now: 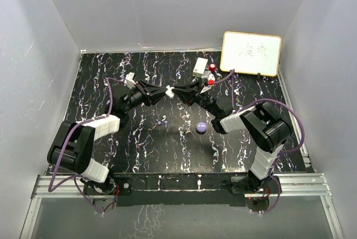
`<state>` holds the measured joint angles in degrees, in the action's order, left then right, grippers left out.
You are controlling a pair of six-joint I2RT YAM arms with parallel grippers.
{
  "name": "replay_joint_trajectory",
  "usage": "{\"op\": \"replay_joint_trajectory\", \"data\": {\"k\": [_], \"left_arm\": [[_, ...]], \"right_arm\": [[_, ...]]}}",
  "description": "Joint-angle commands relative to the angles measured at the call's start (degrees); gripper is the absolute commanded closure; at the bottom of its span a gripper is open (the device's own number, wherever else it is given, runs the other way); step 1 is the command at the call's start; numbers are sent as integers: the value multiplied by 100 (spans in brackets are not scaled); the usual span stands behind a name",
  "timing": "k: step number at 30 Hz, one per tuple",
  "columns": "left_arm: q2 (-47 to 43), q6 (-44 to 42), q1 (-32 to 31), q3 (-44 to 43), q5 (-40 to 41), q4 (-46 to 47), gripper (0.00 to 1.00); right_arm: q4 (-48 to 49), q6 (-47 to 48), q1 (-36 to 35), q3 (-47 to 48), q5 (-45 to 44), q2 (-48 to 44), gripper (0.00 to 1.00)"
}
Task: Insert the wireless bluetooth earbuds into the charging case
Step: Place the earbud in the charging case.
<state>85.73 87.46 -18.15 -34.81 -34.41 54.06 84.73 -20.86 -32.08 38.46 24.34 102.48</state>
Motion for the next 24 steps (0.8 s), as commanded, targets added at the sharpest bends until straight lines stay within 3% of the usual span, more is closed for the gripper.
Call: {"op": "replay_joint_trajectory", "data": {"k": [1,3,11,17,24], "left_arm": [[-237,43,-24,-33,-6,215,100],[-233,35,-22,-45,0,203,100],[-233,19,-22,-86,11,174,100],[-218,8,-22,-121,23,171,100],[-206,-26,-26,-128,31,151,100]], "right_arm": [[1944,128,35,-47,21,-155,100],[1941,82,37,-38,19,-150,100],[1939,-42,44,-49,-2,-233,81],[1936,-48,48,-121,27,-451,61],[1941,-77,43,-175,-78,-653,54]]}}
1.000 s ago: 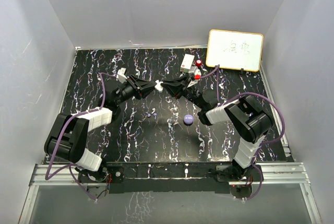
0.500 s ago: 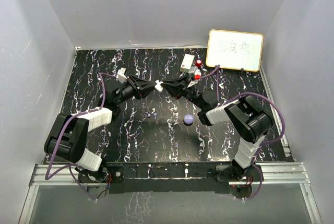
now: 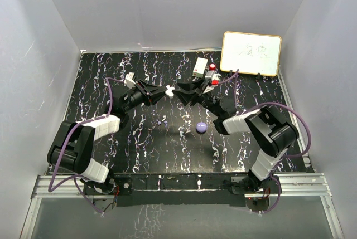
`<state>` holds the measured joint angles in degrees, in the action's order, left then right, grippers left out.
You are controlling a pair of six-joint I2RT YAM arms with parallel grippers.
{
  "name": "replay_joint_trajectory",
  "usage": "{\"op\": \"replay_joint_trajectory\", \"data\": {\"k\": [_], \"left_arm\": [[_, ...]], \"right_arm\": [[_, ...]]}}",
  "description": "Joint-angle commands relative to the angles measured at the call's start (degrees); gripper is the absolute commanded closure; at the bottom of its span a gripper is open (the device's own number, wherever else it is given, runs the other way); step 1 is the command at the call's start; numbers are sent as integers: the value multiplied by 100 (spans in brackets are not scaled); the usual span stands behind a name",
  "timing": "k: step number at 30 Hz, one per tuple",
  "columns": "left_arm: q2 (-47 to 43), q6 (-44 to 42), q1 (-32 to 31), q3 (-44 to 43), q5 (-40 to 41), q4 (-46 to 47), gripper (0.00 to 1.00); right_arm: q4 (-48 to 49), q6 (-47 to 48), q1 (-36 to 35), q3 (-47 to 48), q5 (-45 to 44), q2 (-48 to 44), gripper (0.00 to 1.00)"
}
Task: Insert the wireless bluetooth earbuds into the charging case
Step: Place the earbud in the charging case, then adjust the earbud with the charging case.
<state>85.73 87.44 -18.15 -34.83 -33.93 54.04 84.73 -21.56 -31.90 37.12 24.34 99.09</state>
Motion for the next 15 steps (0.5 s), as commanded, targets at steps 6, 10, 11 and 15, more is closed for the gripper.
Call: {"op": "replay_joint_trajectory", "data": {"k": [6,10,11,15], "left_arm": [[-230,-23,-22,-105,-25,181,100],[-258,-32,-22,-73,-54,190,100],[-253,-31,-22,-72,-71,199,100],[-209,-26,-22,-54,-151,295,100]], "right_arm": [[1325,-520,266,-127,-716,-802,59],[-788,-241,463,126,-978,-1406,59],[-1391,-54,460,258,-1038,-1514,55],[-3043,470,470,662,-865,-1708,46]]}}
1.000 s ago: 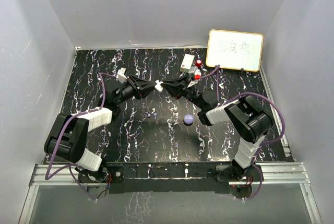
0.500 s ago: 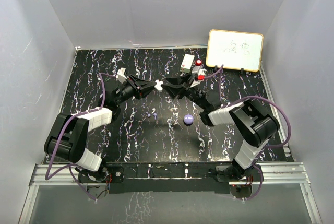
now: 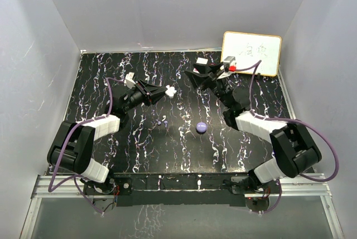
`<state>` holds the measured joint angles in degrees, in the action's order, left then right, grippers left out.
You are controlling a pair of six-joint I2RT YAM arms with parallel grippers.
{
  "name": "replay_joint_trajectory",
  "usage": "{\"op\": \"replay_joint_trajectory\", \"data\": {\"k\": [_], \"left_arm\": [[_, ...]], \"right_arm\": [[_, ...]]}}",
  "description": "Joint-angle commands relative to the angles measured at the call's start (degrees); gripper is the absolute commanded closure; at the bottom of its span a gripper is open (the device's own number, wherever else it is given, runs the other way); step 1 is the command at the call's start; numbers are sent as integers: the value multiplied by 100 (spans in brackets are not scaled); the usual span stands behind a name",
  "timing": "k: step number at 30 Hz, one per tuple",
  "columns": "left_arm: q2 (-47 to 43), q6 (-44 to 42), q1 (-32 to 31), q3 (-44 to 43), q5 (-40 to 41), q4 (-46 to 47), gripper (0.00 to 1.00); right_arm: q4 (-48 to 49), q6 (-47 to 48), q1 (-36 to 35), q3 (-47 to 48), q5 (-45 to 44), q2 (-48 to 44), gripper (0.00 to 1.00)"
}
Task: Insert the wireless bluetooth earbuds into the charging case
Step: Adjust the earbud with the charging case.
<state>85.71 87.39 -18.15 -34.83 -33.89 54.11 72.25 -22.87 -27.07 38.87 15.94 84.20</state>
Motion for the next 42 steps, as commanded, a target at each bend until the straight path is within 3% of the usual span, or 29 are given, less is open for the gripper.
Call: {"op": "replay_joint_trajectory", "data": {"k": [1,5,9,21,42], "left_arm": [[-186,-14,-25,-54,-172,326,100],[-135,-1,-23,-40,-226,410,100],[-121,6,-22,-24,-292,434,100],[-147,-90,-22,-16,-215,265,100],[23,-117,-24,-85,-200,261,100]], "right_arm": [[-2075,759,-24,578,119,-244,44],[-2839,580,-23,779,-431,-232,45],[-3666,556,-58,1014,-1107,-199,38],[-4184,1148,-521,1149,-1573,-63,34],[-4317,1250,-878,1000,-1763,-232,34]]}}
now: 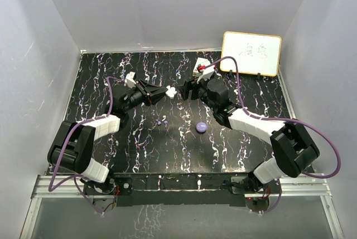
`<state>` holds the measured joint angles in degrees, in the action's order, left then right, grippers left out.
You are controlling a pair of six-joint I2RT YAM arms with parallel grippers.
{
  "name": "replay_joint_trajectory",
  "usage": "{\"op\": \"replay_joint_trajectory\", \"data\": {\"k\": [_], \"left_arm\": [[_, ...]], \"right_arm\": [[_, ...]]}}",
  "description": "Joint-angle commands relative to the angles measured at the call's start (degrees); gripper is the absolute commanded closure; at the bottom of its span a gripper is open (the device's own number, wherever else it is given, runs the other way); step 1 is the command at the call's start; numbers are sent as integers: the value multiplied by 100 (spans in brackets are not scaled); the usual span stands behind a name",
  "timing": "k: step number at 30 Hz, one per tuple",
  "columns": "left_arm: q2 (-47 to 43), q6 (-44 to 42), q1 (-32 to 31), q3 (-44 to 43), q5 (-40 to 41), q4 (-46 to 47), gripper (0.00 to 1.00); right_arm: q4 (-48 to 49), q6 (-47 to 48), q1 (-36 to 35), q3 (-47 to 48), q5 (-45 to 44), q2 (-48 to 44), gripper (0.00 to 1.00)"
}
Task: Insert the wireless bluetooth earbuds into the charging case
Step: Adjust the earbud with the charging case.
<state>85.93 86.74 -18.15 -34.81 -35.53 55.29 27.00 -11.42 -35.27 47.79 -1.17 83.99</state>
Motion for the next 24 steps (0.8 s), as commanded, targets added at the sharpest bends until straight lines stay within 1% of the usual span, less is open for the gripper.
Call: {"op": "replay_joint_trajectory", "data": {"k": [1,18,24], "left_arm": [[15,-50,-22,-81,-41,154,100],[135,-25,-23,-98,-29,268,100],[117,-25,-22,-104,-25,262,100]], "right_arm": [[203,105,-73,108,-50,-226,34],[-4,128,-265,12,-65,-443,34],[-1,96,-283,-46,-357,-525,34]]}}
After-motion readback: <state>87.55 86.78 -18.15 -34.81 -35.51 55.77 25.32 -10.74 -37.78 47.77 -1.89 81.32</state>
